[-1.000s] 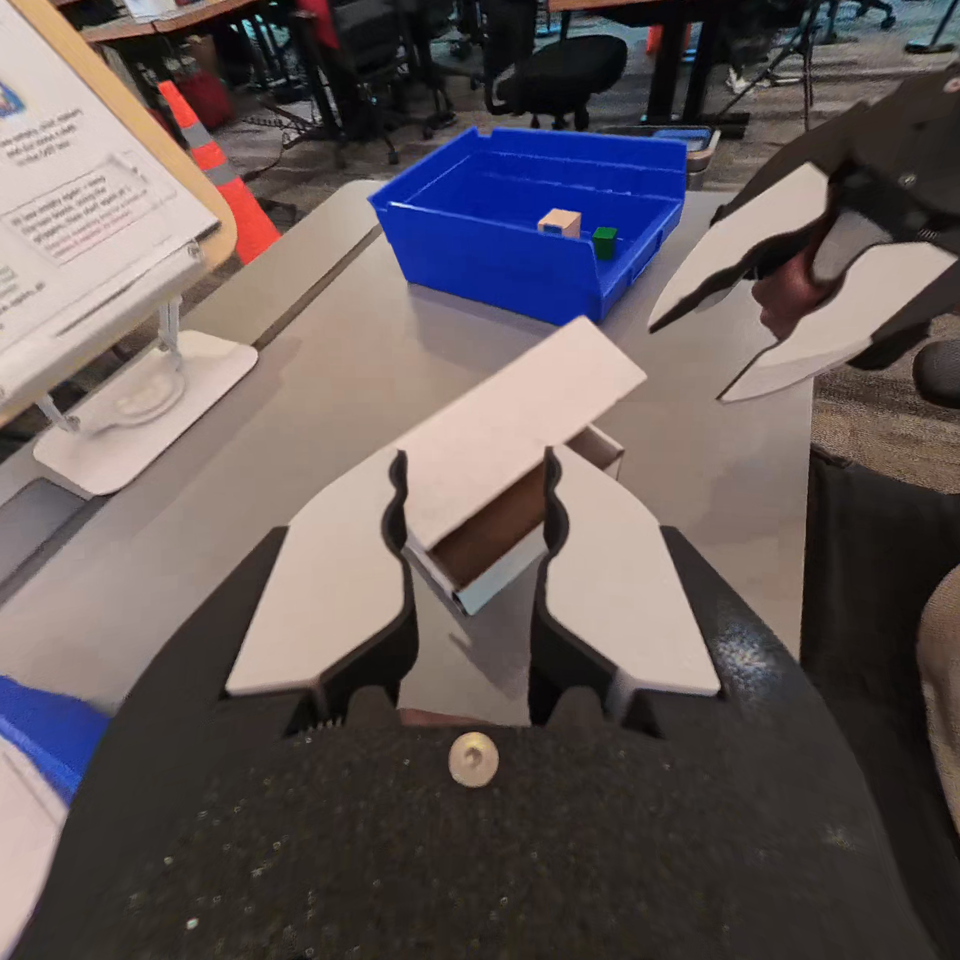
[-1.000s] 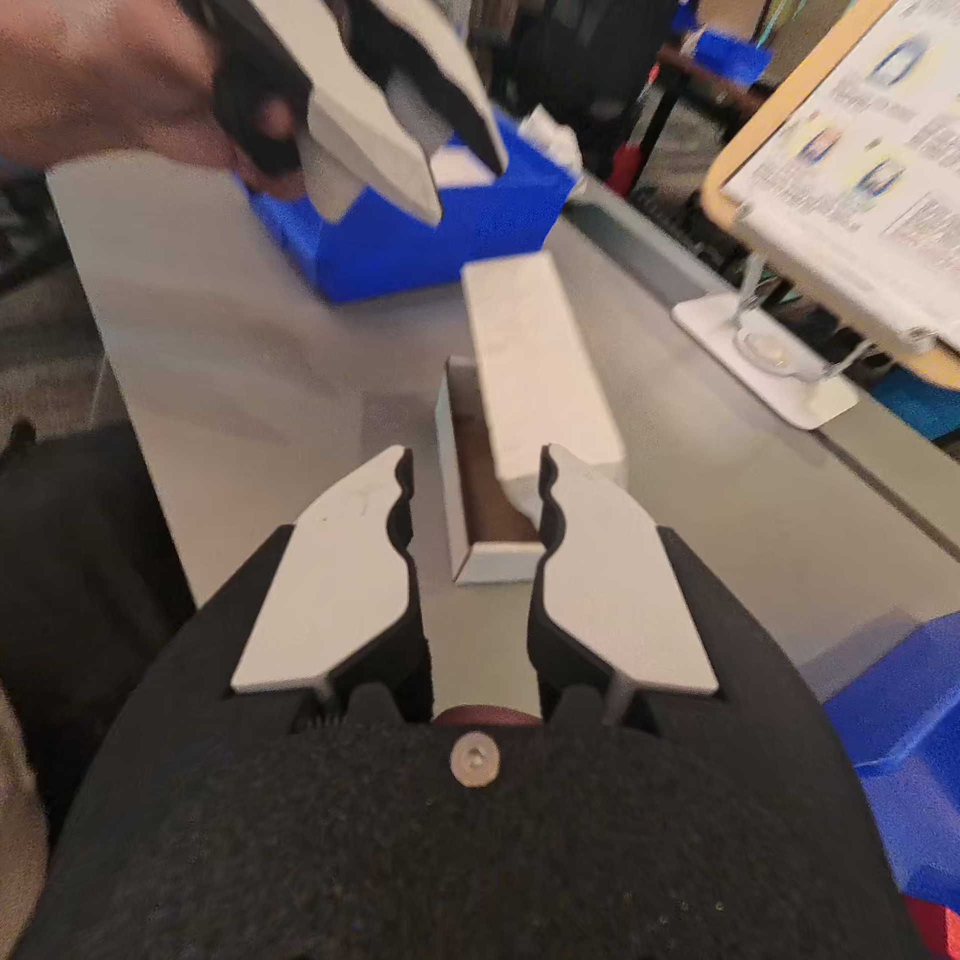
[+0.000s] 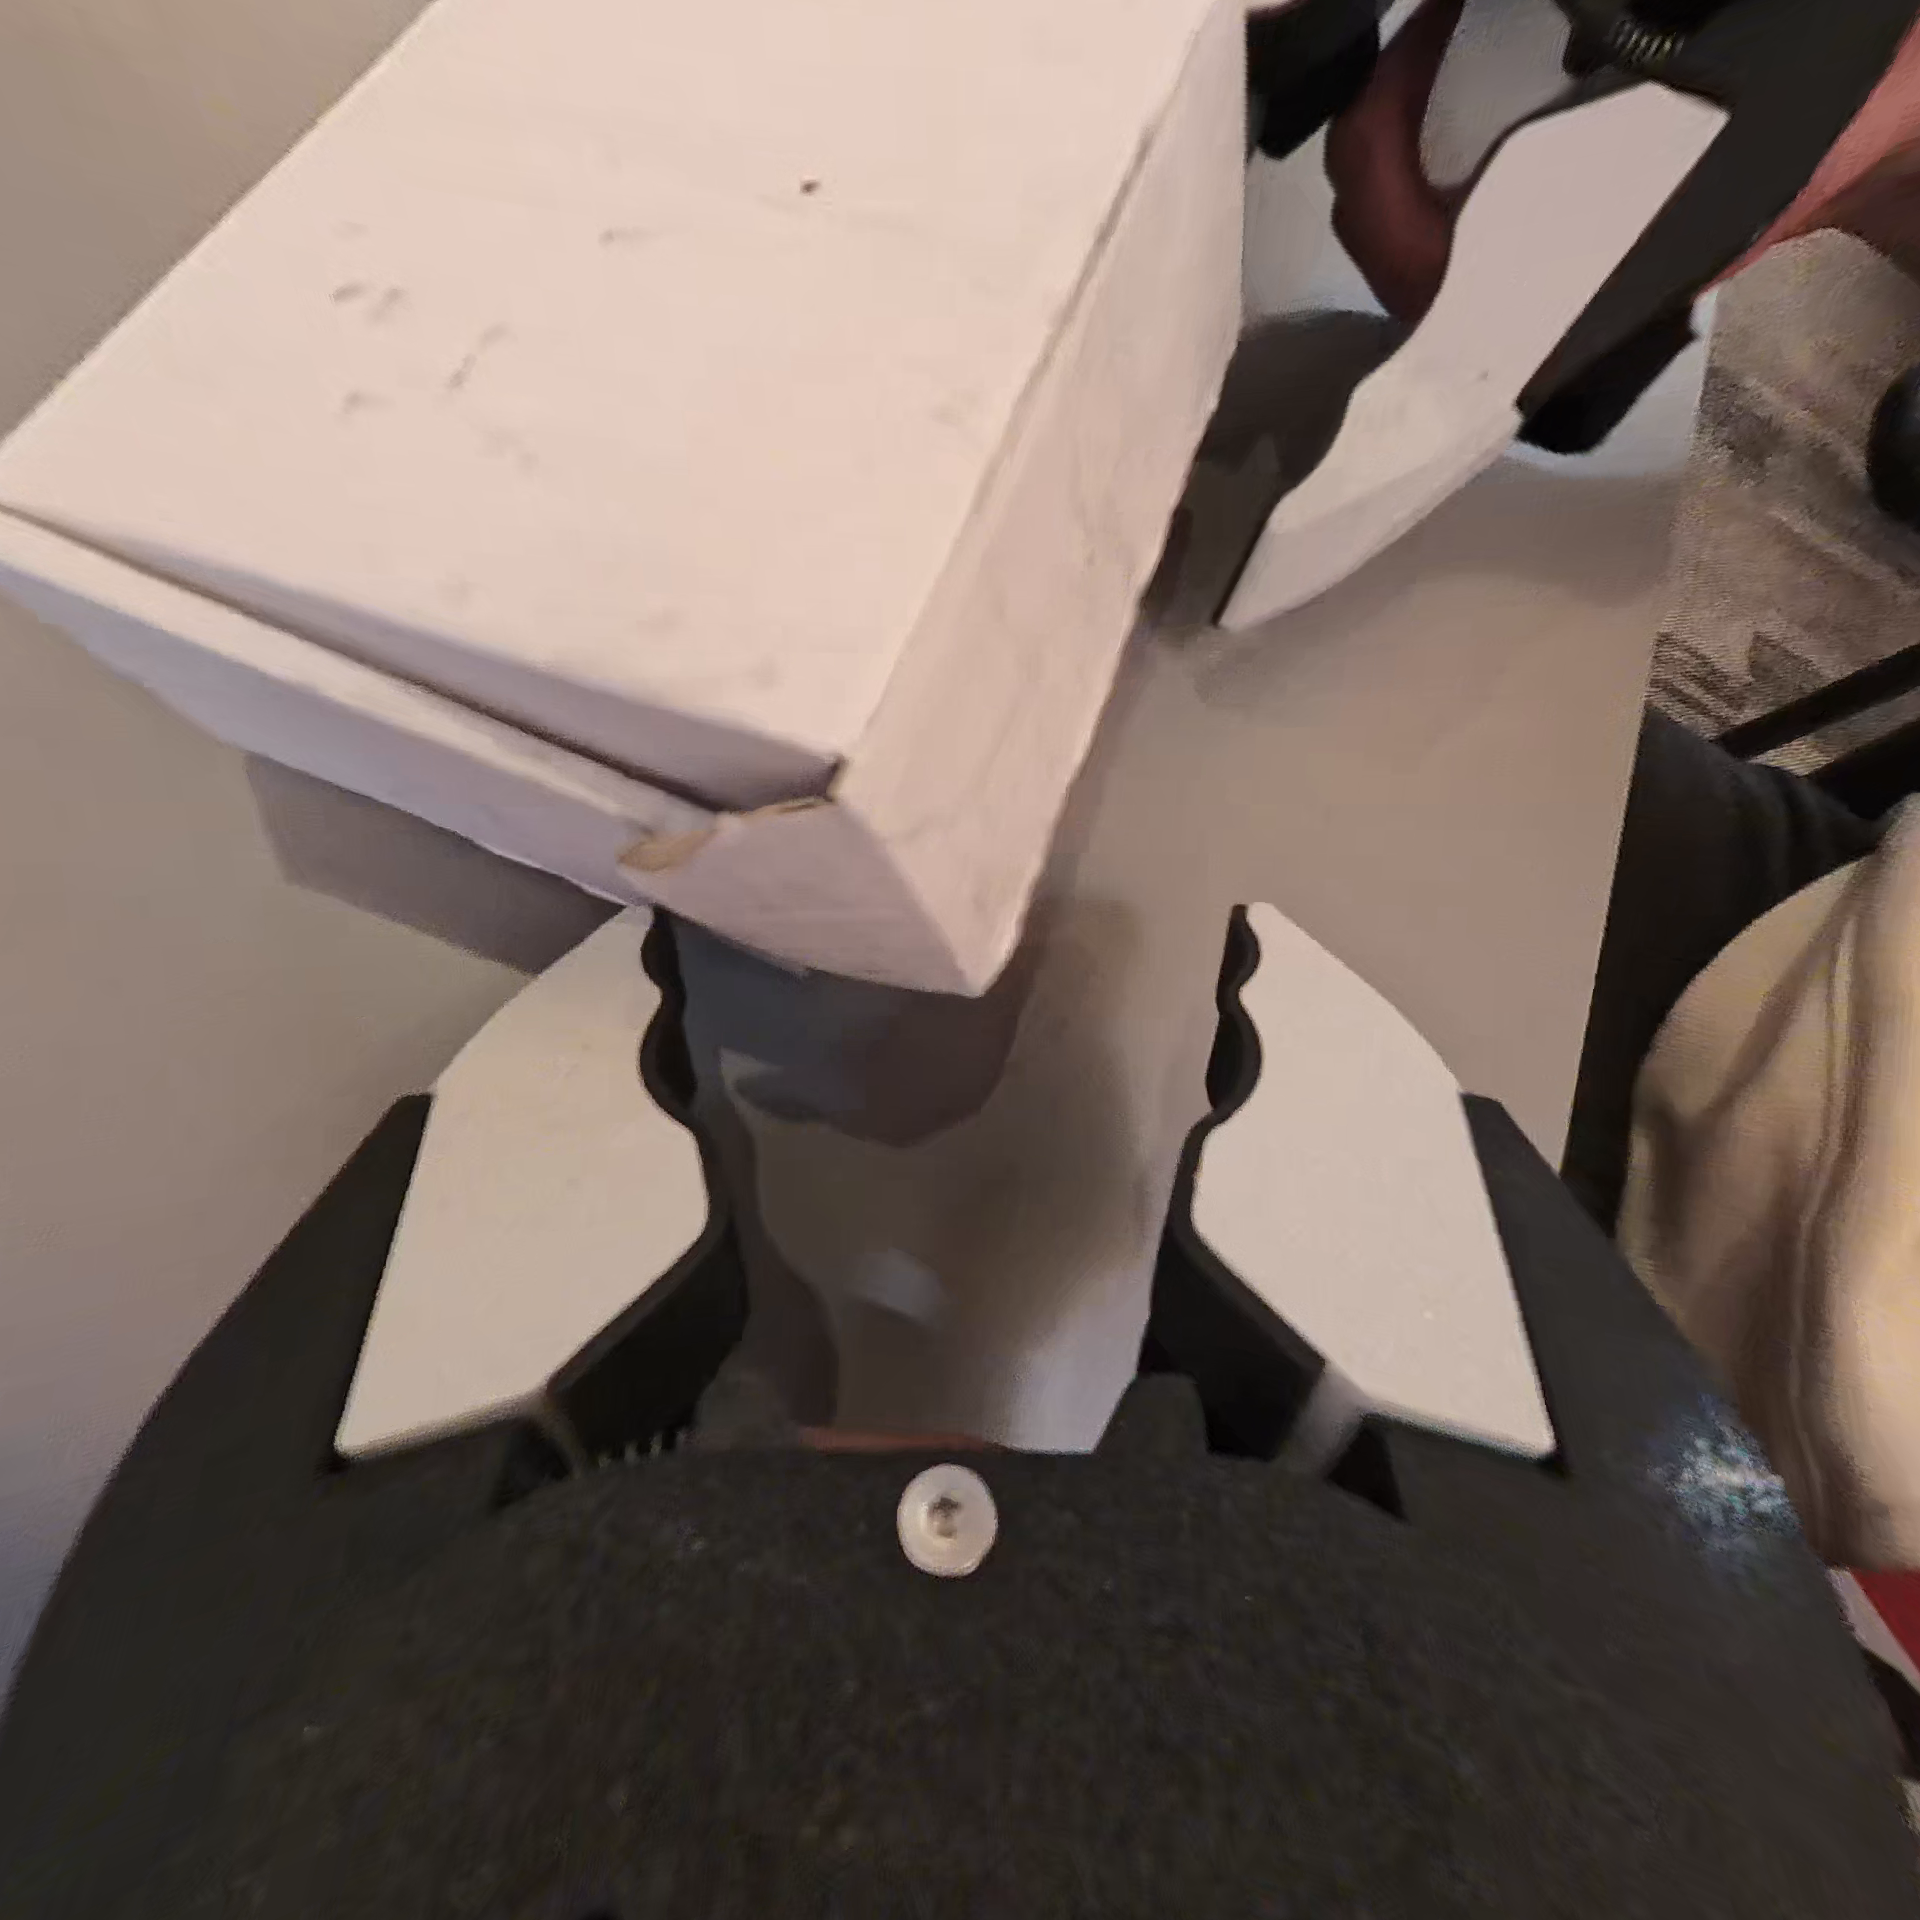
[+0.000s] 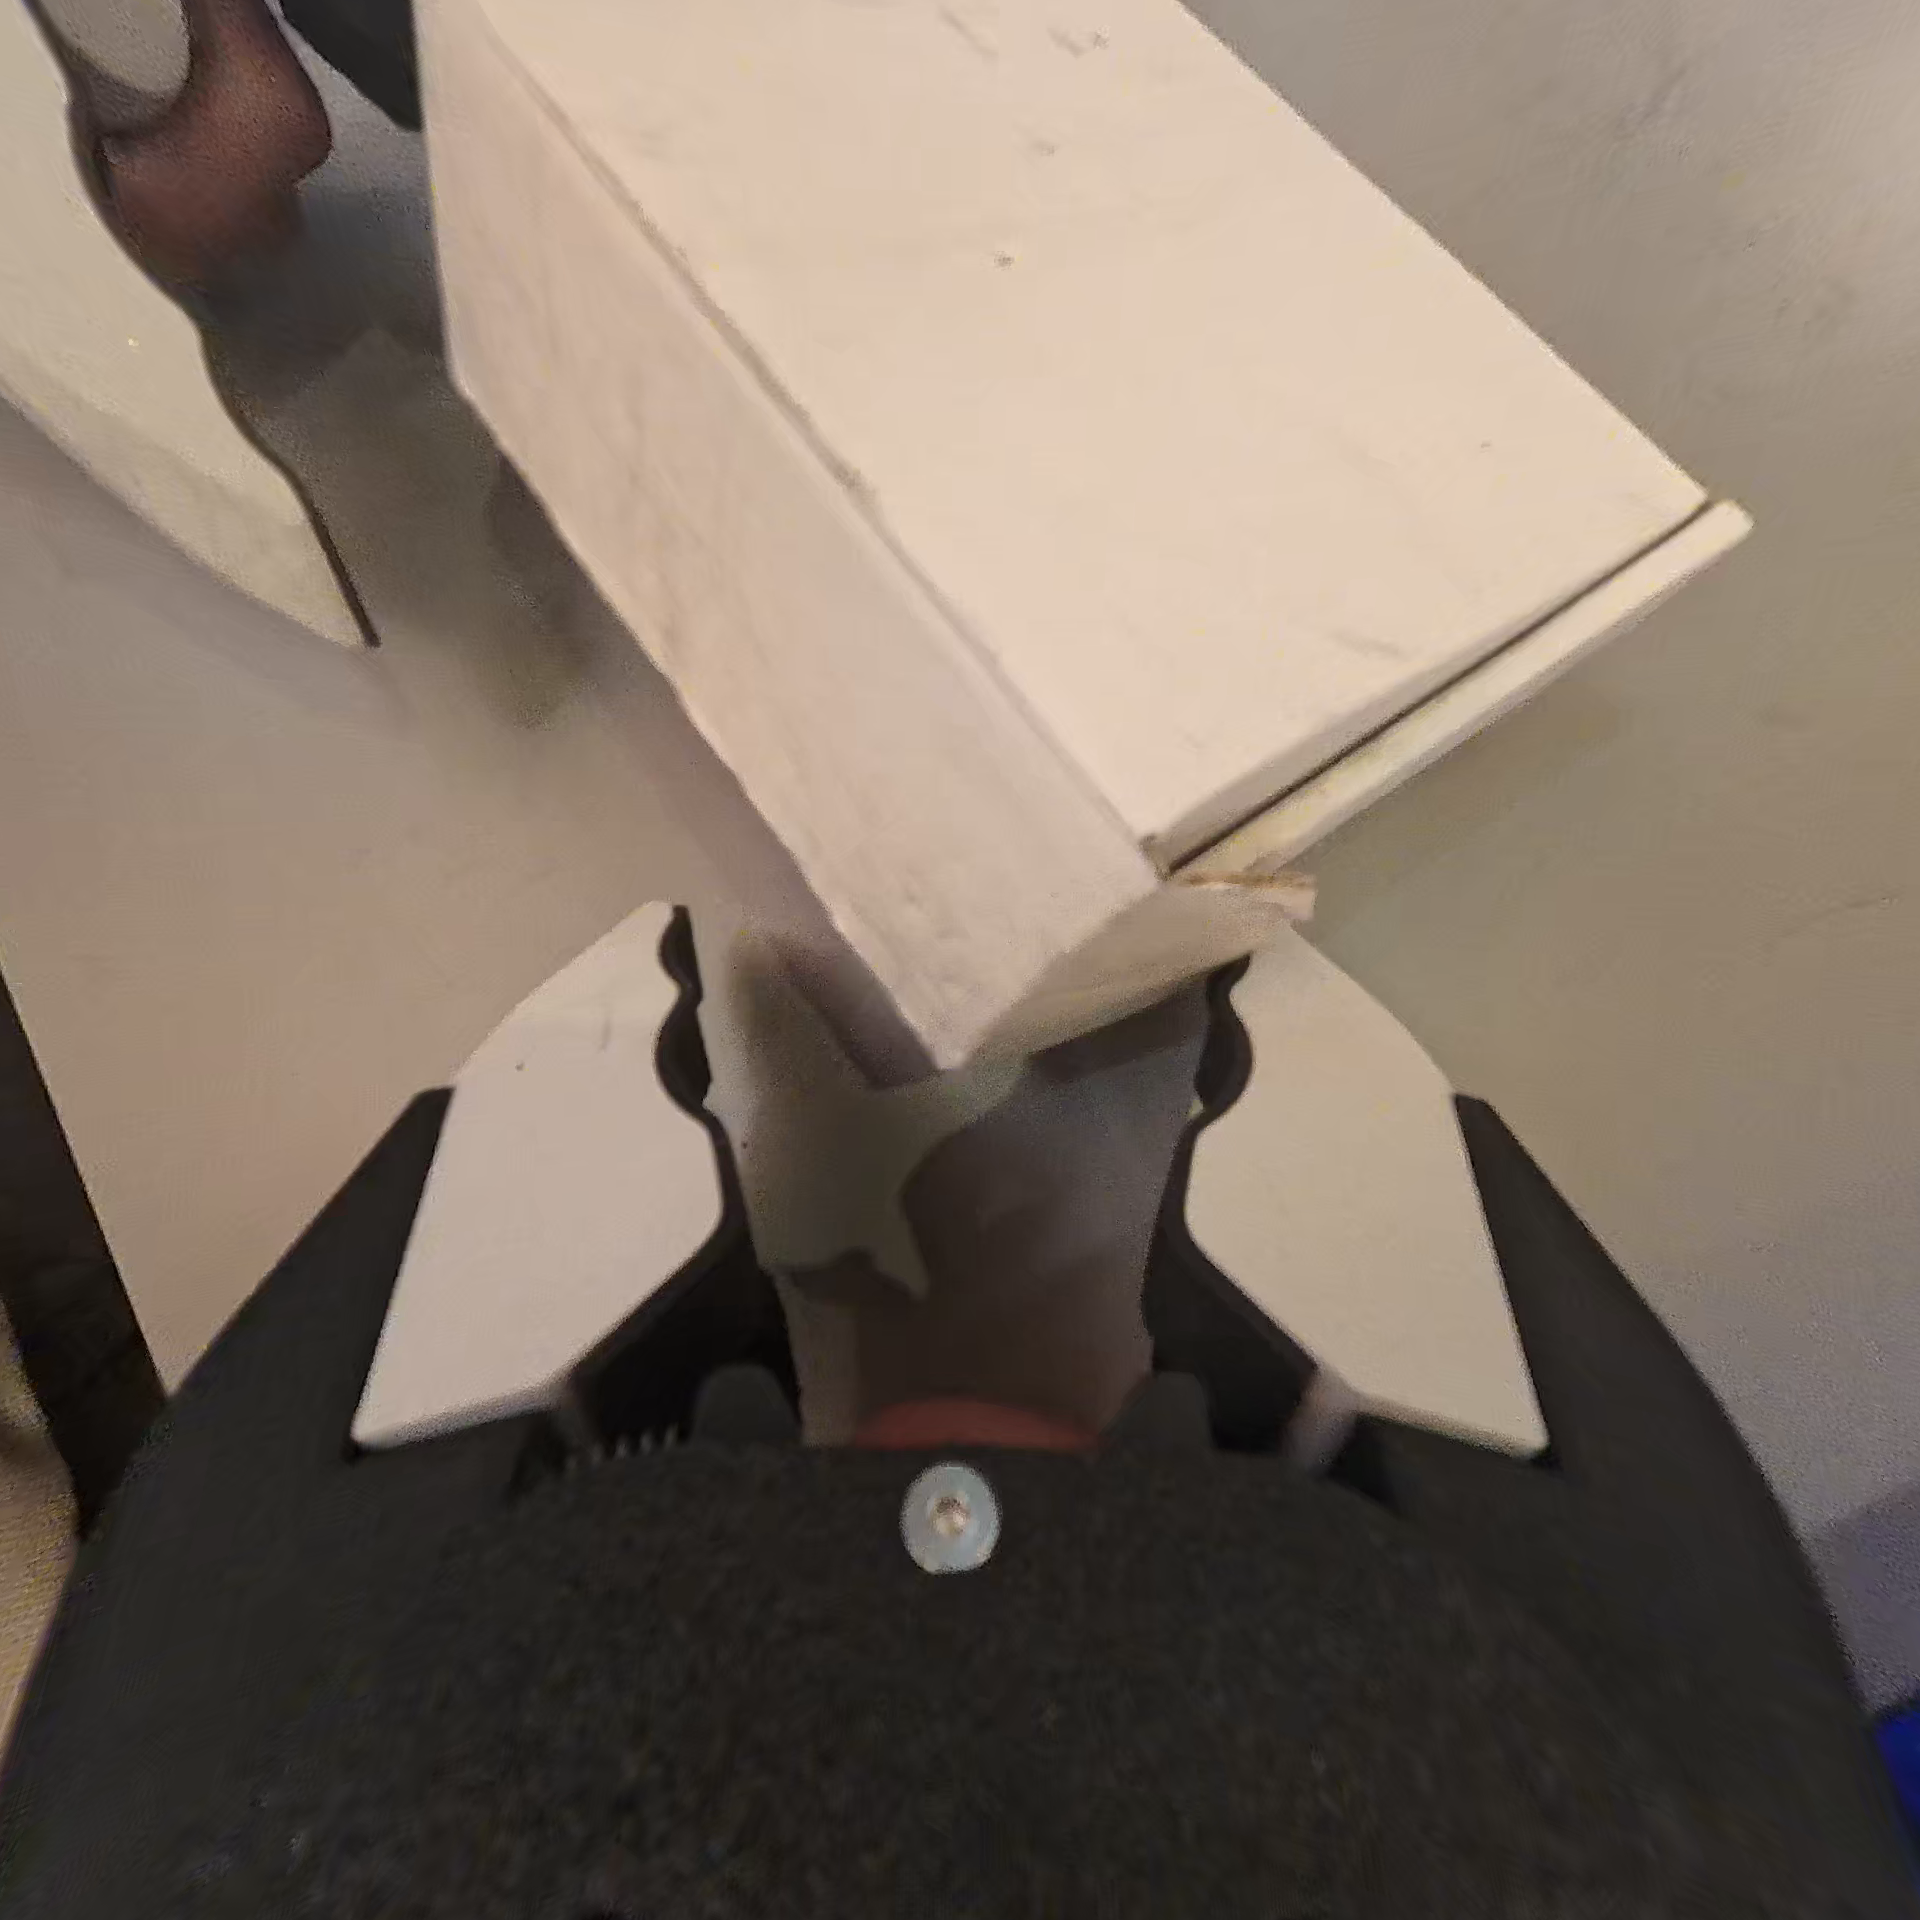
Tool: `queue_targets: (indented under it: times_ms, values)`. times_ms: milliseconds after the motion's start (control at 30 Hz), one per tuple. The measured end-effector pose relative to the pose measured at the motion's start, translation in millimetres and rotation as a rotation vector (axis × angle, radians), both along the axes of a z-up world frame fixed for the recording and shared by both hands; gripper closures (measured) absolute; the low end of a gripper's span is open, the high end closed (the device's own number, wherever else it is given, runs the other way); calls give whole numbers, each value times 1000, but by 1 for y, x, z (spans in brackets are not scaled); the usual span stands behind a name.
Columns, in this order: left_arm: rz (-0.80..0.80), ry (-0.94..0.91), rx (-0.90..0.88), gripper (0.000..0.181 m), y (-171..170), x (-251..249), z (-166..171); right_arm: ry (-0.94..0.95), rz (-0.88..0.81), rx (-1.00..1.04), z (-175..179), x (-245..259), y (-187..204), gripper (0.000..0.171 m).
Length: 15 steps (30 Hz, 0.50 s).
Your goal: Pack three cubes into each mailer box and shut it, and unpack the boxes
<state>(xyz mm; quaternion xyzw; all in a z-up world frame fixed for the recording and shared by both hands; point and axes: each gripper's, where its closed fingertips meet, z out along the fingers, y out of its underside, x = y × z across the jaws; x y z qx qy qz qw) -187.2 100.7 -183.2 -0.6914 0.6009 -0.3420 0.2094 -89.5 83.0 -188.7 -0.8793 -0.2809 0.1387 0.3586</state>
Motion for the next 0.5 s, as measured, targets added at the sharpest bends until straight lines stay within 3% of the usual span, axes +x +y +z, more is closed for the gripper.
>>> queue_targets:
  times_ms: [100, 233, 300, 400, 500]
  values:
    - [13, -48, -6, 82, -6, -2, 17, 5, -6, 33, 18, 0, -9, 87]
    - [19, -165, 22, 100, -18, -9, 58, 86, -33, 190, 71, 0, -25, 102]
    - [41, -176, 54, 98, -15, -6, 64, 76, -47, 183, 73, 1, -26, 107]
    - [63, -189, 51, 92, -13, 1, 68, 25, -82, 174, 62, 2, -21, 96]
    - [70, -173, 69, 97, -11, 1, 66, 41, -112, 182, 58, 4, -18, 97]
